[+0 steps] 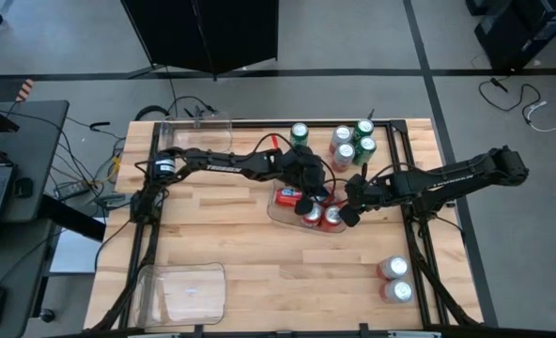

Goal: Sort soda cans
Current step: Adjust the orange soda can

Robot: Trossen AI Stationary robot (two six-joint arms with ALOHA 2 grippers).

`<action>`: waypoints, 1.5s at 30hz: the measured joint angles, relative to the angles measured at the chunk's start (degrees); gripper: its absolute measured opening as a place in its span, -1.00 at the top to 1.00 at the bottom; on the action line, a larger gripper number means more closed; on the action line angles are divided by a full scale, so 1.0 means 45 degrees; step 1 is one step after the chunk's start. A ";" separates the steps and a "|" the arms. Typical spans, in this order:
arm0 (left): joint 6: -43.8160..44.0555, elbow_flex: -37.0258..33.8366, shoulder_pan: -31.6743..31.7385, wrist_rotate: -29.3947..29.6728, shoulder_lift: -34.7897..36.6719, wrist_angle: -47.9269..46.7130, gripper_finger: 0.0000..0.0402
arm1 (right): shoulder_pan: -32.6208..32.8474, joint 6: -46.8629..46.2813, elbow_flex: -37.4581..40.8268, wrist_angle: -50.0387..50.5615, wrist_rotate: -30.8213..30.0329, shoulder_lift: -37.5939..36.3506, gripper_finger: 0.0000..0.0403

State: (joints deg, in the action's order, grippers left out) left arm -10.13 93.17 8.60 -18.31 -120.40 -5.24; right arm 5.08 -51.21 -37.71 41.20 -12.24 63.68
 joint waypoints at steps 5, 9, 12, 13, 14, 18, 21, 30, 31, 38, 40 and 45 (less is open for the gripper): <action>0.0106 -0.0005 -0.0064 -0.0005 -0.0085 0.0453 1.00 | 0.0000 0.0097 0.0000 -0.0568 -0.0166 0.0004 1.00; 0.0563 0.0004 -0.0083 -0.0287 -0.0520 0.1229 1.00 | -0.0002 0.0284 0.0000 -0.1033 -0.0272 0.0000 1.00; 0.0933 0.0029 -0.0083 -0.0447 -0.0655 0.1515 1.00 | -0.0013 0.0289 -0.0010 -0.1141 -0.0327 -0.0004 1.00; 0.0979 0.0023 -0.0083 -0.0453 -0.0611 0.1387 1.00 | -0.0015 0.0289 -0.0017 -0.1136 -0.0346 -0.0010 1.00; 0.0981 0.0019 -0.0083 -0.0450 -0.0607 0.1409 1.00 | -0.0010 0.0318 -0.0019 -0.1138 -0.0377 -0.0010 1.00; 0.0920 0.0468 -0.0083 -0.0422 -0.0457 0.0634 1.00 | -0.0015 0.0454 -0.0019 -0.1157 -0.0406 -0.0010 1.00; 0.0459 0.1378 -0.0083 -0.0408 -0.0466 -0.1038 1.00 | -0.0015 0.0527 -0.0024 -0.1163 -0.0416 -0.0010 1.00; -0.0451 0.3230 0.0068 -0.0213 -0.0230 -0.4716 1.00 | -0.0015 0.1111 -0.0034 -0.1041 -0.0508 -0.0070 1.00; -0.0513 0.3230 0.0096 -0.0233 -0.0026 -0.5155 1.00 | -0.0015 0.1212 -0.0039 -0.1020 -0.0523 -0.0118 1.00; -0.0706 0.2451 0.0120 0.0947 0.1499 -0.8677 1.00 | 0.0040 0.1819 -0.0044 -0.0767 -0.0547 -0.0414 1.00; -0.0538 0.1947 0.0080 0.1606 0.1919 -0.9595 1.00 | 0.0049 0.1997 -0.0044 -0.0769 -0.0547 -0.0432 1.00; 0.0450 0.0704 0.0059 0.2915 0.2239 -1.1088 1.00 | 0.0049 0.2453 -0.0044 -0.0774 -0.0557 -0.0427 1.00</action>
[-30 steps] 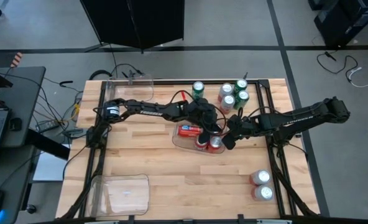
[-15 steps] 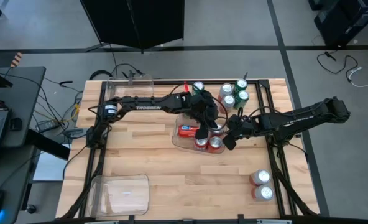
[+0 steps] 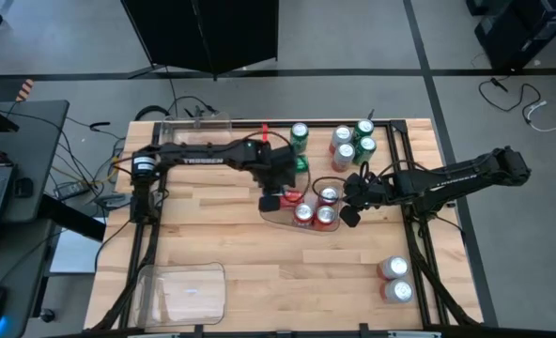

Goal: Sort soda cans
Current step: Adjust the orange soda can

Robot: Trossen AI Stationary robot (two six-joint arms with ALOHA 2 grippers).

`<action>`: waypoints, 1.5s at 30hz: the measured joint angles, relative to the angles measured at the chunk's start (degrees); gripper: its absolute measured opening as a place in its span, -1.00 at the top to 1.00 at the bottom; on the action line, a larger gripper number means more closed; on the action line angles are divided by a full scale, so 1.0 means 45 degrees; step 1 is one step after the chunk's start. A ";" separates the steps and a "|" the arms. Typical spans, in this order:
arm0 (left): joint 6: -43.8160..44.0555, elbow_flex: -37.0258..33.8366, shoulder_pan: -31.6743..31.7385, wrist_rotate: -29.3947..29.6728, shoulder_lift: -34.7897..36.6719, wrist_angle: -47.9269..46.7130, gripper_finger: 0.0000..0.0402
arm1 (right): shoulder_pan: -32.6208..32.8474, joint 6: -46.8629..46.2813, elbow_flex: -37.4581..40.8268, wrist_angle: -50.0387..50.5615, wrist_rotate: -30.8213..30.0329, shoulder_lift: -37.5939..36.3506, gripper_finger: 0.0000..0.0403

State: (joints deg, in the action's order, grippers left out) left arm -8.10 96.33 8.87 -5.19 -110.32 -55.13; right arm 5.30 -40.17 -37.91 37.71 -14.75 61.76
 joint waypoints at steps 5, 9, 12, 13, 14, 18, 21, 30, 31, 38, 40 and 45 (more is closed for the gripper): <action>0.0330 -0.1214 0.0005 0.1261 0.0044 0.0171 1.00 | -0.0005 0.0198 0.0000 -0.0019 -0.0092 -0.0005 1.00; 0.0522 -0.1699 -0.0005 0.1286 0.0055 0.1226 1.00 | -0.0005 0.0203 0.0000 -0.0045 -0.0092 -0.0001 1.00; 0.0495 -0.1715 -0.0005 0.1270 -0.0082 0.1533 1.00 | -0.0005 0.0173 0.0000 -0.0098 -0.0092 0.0000 1.00; 0.0446 -0.1715 -0.0001 0.1197 -0.0152 0.1675 1.00 | -0.0005 0.0173 0.0001 -0.0096 -0.0092 -0.0001 1.00; 0.0335 -0.1721 0.0004 0.1099 -0.0182 0.1689 1.00 | -0.0005 0.0168 0.0005 -0.0102 -0.0092 0.0000 1.00; 0.0044 -0.1673 -0.0059 0.0910 -0.0502 0.2181 1.00 | -0.0005 0.0025 0.0012 -0.0148 -0.0092 0.0000 1.00; -0.0139 -0.1647 -0.0056 0.0703 -0.0712 0.2627 1.00 | 0.0000 -0.0024 0.0021 -0.0149 -0.0090 0.0005 1.00; -0.0456 -0.0263 -0.0088 0.0359 -0.0876 0.2695 1.00 | 0.0000 -0.0026 0.0020 -0.0170 -0.0077 0.0005 1.00; -0.0470 -0.0010 -0.0083 0.0361 -0.0869 0.1964 1.00 | 0.0003 -0.0030 0.0020 -0.0173 -0.0077 0.0010 1.00; -0.0114 -0.0004 -0.0059 0.0455 -0.0865 -0.1256 1.00 | 0.0024 0.0079 0.0023 -0.0169 -0.0072 0.0005 1.00; 0.0039 -0.0366 -0.0064 0.0435 -0.0827 -0.0700 1.00 | 0.0024 0.0178 0.0022 -0.0186 -0.0092 0.0005 1.00; 0.0244 -0.1030 -0.0064 -0.0177 -0.0860 0.0531 1.00 | 0.0024 0.0207 0.0019 -0.0374 -0.0111 0.0005 1.00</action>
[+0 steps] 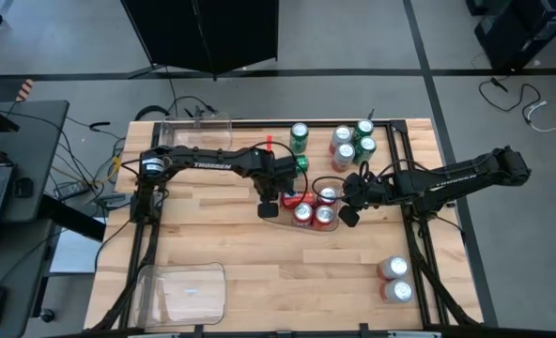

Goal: Sort soda cans
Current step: Adjust the orange soda can

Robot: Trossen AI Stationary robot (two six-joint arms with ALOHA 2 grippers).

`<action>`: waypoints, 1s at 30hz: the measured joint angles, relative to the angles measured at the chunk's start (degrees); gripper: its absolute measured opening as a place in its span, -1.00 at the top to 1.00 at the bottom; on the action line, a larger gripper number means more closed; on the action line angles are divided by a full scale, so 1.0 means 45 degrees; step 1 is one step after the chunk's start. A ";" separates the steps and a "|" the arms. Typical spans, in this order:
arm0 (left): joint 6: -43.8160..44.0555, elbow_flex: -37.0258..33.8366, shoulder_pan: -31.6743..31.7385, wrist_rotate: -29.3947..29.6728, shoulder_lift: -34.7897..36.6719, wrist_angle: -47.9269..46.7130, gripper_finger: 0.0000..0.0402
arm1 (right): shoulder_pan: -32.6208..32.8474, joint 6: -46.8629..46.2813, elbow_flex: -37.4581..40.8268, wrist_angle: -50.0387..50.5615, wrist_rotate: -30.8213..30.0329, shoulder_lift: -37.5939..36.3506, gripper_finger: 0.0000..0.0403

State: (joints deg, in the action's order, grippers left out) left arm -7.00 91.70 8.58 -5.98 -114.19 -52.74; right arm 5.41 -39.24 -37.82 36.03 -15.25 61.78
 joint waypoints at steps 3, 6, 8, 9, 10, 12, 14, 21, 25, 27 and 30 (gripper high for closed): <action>0.0072 -0.0270 0.0005 -0.0214 0.0000 0.0603 1.00 | 0.0000 0.0000 0.0000 -0.0062 0.0000 0.0003 1.00; 0.0287 -0.0508 0.0029 -0.0203 0.0001 0.1060 1.00 | 0.0000 0.0000 0.0000 -0.0067 0.0000 0.0002 1.00; 0.0326 -0.0660 0.0029 -0.0164 0.0015 0.1334 1.00 | 0.0000 0.0000 0.0000 -0.0079 0.0000 0.0011 1.00; 0.0352 -0.0677 0.0029 -0.0164 0.0022 0.1399 1.00 | 0.0000 0.0000 0.0000 -0.0086 -0.0003 0.0025 1.00; 0.0358 -0.0679 0.0033 -0.0159 0.0024 0.1443 1.00 | 0.0000 0.0000 0.0000 -0.0082 -0.0010 0.0034 1.00; 0.0371 -0.0694 0.0034 -0.0144 0.0024 0.1628 1.00 | 0.0000 0.0000 0.0000 -0.0092 -0.0021 0.0118 1.00; 0.0374 -0.0679 0.0040 -0.0135 0.0024 0.1900 1.00 | 0.0000 0.0000 0.0000 0.0004 -0.0023 0.0222 1.00; 0.0569 -0.0136 0.0087 0.0078 0.0005 0.1866 1.00 | 0.0005 0.0000 0.0000 0.0054 -0.0019 0.0584 1.00; 0.0573 0.0187 0.0083 0.0075 0.0005 0.1755 1.00 | 0.0010 -0.0002 0.0000 0.0108 -0.0012 0.0617 1.00; 0.0573 0.0343 0.0083 0.0212 0.0005 0.1633 1.00 | 0.0012 0.0000 0.0000 0.0108 -0.0010 0.0619 1.00; 0.0573 0.0554 0.0087 0.0461 0.0005 0.1483 1.00 | 0.0019 -0.0001 0.0000 0.0097 -0.0010 0.0621 1.00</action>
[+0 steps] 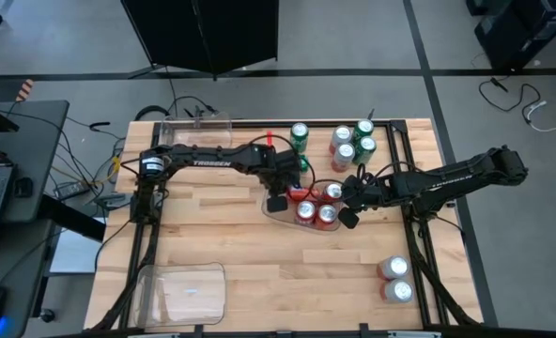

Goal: Sort soda cans
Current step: Adjust the orange soda can

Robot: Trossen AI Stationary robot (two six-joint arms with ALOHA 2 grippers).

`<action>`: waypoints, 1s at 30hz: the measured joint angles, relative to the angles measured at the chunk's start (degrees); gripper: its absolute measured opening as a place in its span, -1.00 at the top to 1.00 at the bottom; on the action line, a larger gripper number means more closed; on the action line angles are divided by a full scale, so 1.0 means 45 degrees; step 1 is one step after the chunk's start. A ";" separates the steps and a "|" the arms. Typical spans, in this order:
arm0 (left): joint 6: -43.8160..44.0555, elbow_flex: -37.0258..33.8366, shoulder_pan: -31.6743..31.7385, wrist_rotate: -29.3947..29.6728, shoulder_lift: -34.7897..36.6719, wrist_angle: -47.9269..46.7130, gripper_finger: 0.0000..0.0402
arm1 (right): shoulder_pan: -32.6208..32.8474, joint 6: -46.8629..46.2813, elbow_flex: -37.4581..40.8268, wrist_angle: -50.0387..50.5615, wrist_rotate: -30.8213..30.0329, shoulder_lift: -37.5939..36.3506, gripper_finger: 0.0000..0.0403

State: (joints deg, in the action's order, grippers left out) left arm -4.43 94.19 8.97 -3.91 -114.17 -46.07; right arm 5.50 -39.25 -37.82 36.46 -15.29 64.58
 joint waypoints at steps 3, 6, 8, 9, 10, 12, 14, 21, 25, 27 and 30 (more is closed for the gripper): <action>0.0000 0.0239 -0.0001 0.0201 0.0000 -0.0105 1.00 | 0.0000 -0.0004 0.0005 -0.0014 0.0000 0.0005 1.00; 0.0000 0.0525 0.0001 0.0247 0.0010 -0.0125 1.00 | 0.0028 -0.0004 0.0005 -0.0027 0.0000 0.0005 1.00; 0.0000 0.0738 0.0001 0.0245 0.0022 -0.0060 1.00 | 0.0075 -0.0004 0.0005 -0.0048 -0.0001 0.0005 1.00; 0.0000 0.0831 0.0001 0.0232 0.0039 0.0068 1.00 | 0.0093 -0.0004 0.0005 -0.0058 -0.0005 0.0010 1.00; -0.0005 0.0895 0.0001 0.0193 0.0049 0.0294 1.00 | 0.0110 -0.0008 0.0005 -0.0077 -0.0005 0.0010 1.00; -0.0015 0.0952 -0.0008 0.0066 0.0063 0.0681 1.00 | 0.0121 -0.0007 0.0005 -0.0118 -0.0006 0.0010 1.00; 0.0002 0.0952 -0.0014 -0.0426 0.0063 0.0929 1.00 | 0.0121 -0.0004 0.0005 -0.0170 -0.0005 0.0018 1.00; 0.0015 0.0923 -0.0034 -0.1043 0.0024 0.1937 1.00 | 0.0121 0.0006 0.0005 -0.0295 0.0005 0.0019 1.00; -0.0239 0.0903 0.0002 -0.1020 -0.0020 0.2331 1.00 | 0.0121 0.0031 0.0005 -0.0305 0.0005 0.0019 1.00; -0.0267 0.0903 0.0033 -0.1036 -0.0163 0.2740 1.00 | 0.0121 0.0069 0.0005 -0.0300 0.0005 0.0019 1.00; -0.0290 0.0908 0.0108 -0.1474 -0.0479 0.3398 1.00 | 0.0121 0.0079 0.0005 -0.0334 0.0004 0.0019 1.00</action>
State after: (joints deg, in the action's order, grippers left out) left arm -5.73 98.28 9.46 -10.54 -116.32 -30.78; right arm 6.04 -38.89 -37.80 34.96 -15.27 64.66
